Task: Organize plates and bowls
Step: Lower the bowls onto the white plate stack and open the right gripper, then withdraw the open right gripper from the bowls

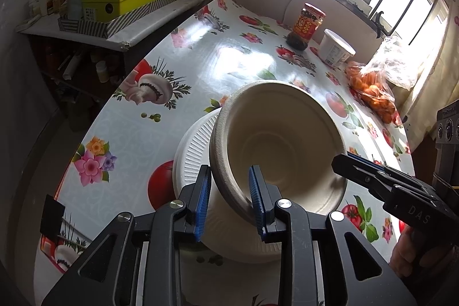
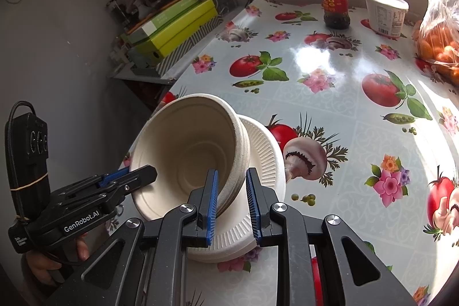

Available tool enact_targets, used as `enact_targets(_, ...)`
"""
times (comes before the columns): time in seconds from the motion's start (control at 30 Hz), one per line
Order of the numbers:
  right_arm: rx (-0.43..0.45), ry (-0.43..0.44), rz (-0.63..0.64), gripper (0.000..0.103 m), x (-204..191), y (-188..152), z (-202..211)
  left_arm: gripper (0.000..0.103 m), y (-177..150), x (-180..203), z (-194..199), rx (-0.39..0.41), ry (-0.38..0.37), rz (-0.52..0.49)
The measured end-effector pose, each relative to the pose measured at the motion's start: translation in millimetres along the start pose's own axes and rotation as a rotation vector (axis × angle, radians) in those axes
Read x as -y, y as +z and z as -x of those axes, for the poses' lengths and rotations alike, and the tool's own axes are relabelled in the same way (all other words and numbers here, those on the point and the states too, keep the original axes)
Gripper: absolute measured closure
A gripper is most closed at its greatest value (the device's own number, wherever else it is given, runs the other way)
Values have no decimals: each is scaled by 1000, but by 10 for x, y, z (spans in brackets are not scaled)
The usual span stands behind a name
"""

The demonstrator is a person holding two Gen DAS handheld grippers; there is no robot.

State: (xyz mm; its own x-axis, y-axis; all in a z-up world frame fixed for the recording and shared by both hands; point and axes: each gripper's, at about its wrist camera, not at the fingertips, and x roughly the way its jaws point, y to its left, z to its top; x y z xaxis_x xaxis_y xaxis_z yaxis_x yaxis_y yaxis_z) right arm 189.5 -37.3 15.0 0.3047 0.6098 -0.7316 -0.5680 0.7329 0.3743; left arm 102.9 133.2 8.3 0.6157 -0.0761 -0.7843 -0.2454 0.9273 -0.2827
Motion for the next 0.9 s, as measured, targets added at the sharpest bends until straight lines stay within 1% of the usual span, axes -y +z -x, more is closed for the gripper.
enact_targets(0.03,2,1,-2,82,11,0,10,69,-4,4,2,1,-3,0)
enact_targets(0.07,2,1,-2,82,16,2,13,61,-2,4,3,3,-3,-2)
enact_targets(0.1,3,0,-2,82,20,3,17,58,1,6,6,5,-5,-3)
enact_targets(0.2,6,0,-2,81,19,-3,30,57,6,9,17,10,-9,-3)
enact_targets(0.4,12,-3,-3,73,12,-2,48,57,11,4,18,9,-7,-4)
enact_targets(0.47,19,-7,-1,71,-1,-7,66,57,12,1,19,10,-7,-4)
enact_targets(0.6,29,-8,5,66,-22,-18,88,57,9,2,35,23,-6,-9)
enact_targets(0.9,83,-30,25,62,-52,-83,225,57,-55,59,141,57,10,-20)
